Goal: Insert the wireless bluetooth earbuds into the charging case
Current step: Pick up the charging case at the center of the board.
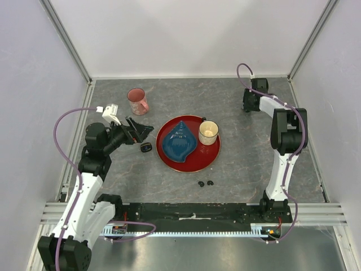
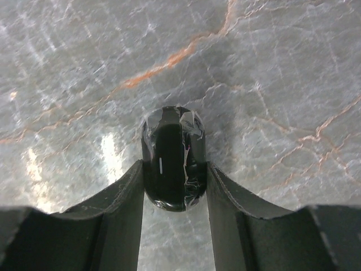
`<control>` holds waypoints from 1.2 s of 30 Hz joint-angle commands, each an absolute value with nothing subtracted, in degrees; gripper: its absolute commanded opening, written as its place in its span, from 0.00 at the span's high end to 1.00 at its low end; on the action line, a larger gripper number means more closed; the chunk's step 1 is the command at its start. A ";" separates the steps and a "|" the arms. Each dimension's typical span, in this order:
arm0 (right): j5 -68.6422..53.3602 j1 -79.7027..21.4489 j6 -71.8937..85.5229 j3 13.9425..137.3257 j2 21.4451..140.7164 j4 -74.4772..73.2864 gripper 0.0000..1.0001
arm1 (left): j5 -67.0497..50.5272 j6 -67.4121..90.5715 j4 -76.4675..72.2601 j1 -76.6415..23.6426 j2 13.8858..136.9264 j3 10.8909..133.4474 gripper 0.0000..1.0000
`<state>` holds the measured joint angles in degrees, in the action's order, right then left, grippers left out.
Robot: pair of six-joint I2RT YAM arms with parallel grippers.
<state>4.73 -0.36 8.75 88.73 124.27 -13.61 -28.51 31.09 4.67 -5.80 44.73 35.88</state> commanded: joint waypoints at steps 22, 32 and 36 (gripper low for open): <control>-36.04 -11.14 10.14 57.48 74.98 2.66 1.00 | -41.31 33.13 -7.64 -5.62 47.72 33.93 0.02; -21.89 -36.01 0.36 50.80 63.20 2.37 1.00 | -47.02 40.24 -17.12 -7.03 49.30 33.93 0.02; -17.50 -42.09 -5.08 50.18 63.54 0.89 1.00 | -46.14 40.18 -18.65 -12.64 51.32 36.29 0.02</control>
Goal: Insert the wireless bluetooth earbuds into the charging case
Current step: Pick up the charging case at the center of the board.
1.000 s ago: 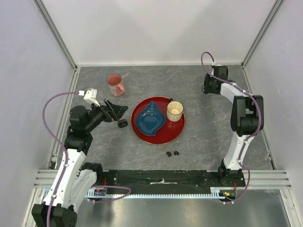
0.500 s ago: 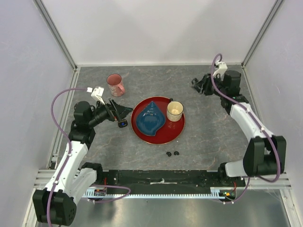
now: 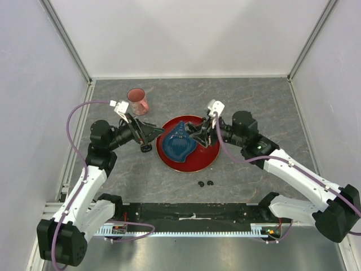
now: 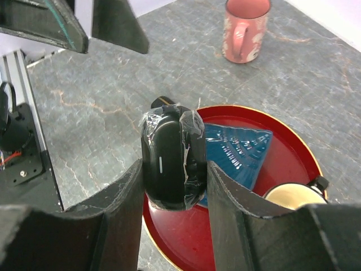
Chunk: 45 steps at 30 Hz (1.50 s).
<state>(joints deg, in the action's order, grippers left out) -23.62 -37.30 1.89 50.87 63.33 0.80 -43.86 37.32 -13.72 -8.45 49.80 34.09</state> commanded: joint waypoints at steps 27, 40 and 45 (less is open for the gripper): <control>-5.45 -54.93 -12.30 46.15 63.46 7.73 1.00 | -40.17 32.25 -9.40 -27.51 60.73 41.22 0.28; -5.98 -55.90 -13.80 44.12 63.19 11.25 1.00 | -41.13 32.26 -10.37 -28.74 63.46 41.66 0.50; -5.71 -55.90 -13.89 43.59 63.46 12.66 1.00 | -42.62 31.73 -10.37 -28.92 64.24 42.10 0.80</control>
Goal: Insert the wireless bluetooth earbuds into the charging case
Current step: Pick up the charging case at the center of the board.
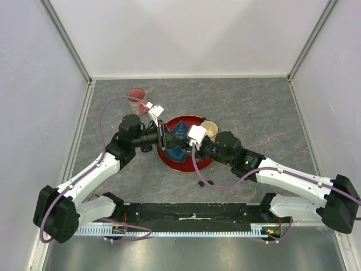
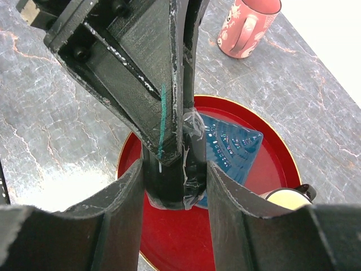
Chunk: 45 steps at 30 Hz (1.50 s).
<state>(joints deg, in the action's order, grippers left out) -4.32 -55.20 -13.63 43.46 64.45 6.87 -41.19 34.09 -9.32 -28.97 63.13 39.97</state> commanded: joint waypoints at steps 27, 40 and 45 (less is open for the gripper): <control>-8.84 -41.32 34.61 51.60 62.48 1.49 0.02 | -17.31 17.14 -26.80 -29.18 37.81 23.65 0.98; -25.92 -38.58 70.56 40.52 72.07 33.13 0.02 | -26.98 12.57 -40.16 -29.18 34.81 16.17 0.98; -30.23 -38.58 80.13 38.51 75.84 45.39 0.02 | -26.98 10.99 -42.10 -29.18 34.54 15.03 0.98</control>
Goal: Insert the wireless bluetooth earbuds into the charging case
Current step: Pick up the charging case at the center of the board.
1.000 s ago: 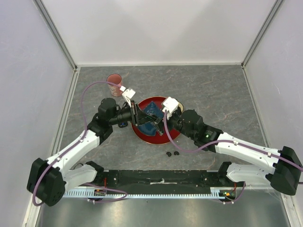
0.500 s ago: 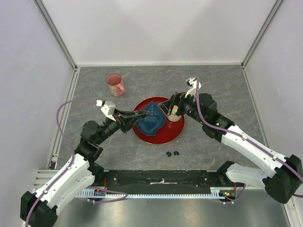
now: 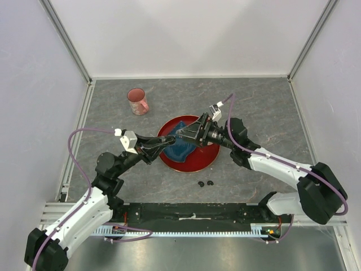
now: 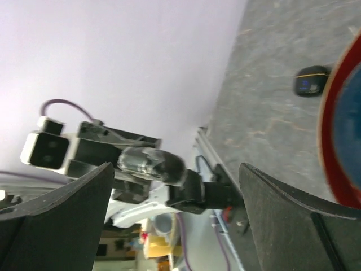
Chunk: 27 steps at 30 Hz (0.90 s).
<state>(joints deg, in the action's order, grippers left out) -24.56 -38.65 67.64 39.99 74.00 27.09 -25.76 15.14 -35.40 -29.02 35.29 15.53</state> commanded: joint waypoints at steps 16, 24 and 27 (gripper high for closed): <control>-37.43 -39.81 93.60 39.99 83.40 52.47 0.12 | -27.51 10.37 -46.84 -29.27 35.68 13.71 0.98; -38.67 -40.96 100.62 40.25 87.53 61.34 0.19 | -27.68 10.72 -47.11 -29.27 35.42 13.71 0.98; -39.02 -42.27 102.82 40.52 89.90 65.47 0.22 | -27.51 10.90 -47.02 -29.27 35.86 13.71 0.98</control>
